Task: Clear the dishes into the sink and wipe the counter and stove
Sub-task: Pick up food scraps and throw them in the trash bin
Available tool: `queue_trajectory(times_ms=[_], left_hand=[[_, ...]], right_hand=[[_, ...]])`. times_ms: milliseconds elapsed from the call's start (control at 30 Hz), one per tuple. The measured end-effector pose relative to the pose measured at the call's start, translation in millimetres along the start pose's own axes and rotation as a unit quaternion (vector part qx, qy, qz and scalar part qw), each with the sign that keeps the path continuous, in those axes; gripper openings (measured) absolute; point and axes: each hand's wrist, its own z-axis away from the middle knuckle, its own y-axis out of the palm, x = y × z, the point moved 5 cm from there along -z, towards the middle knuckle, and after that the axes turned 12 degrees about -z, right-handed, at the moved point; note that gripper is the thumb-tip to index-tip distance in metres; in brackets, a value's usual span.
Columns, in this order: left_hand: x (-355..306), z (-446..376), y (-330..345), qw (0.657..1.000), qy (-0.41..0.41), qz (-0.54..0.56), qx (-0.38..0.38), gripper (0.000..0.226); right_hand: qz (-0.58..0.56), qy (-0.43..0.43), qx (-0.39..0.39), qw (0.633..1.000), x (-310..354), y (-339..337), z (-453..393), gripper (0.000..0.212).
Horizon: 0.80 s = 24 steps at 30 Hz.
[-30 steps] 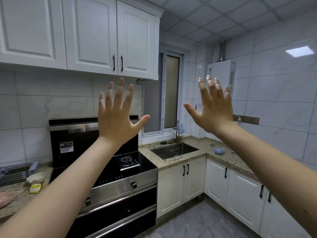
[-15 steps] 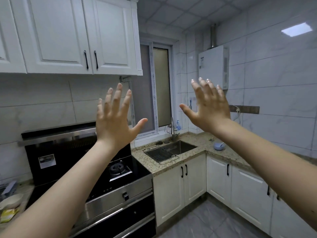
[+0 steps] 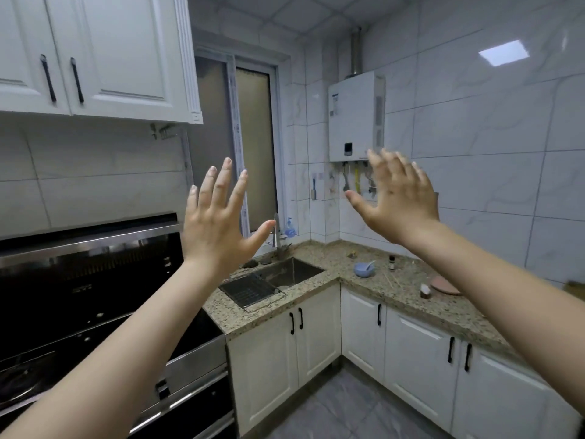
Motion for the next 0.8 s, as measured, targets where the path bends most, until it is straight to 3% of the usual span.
queue_trajectory(times_ms=[433, 800], left_hand=[[-158, -59, 144, 0.988, 0.083, 0.129, 0.022, 0.085], [-239, -172, 303, 0.964, 0.124, 0.235, -0.003, 0.084]], right_hand=[[0.070, 0.132, 0.028, 0.988, -154, 74, -11, 0.078], [0.186, 0.180, 0.013, 0.966, -246, 155, -113, 0.072]])
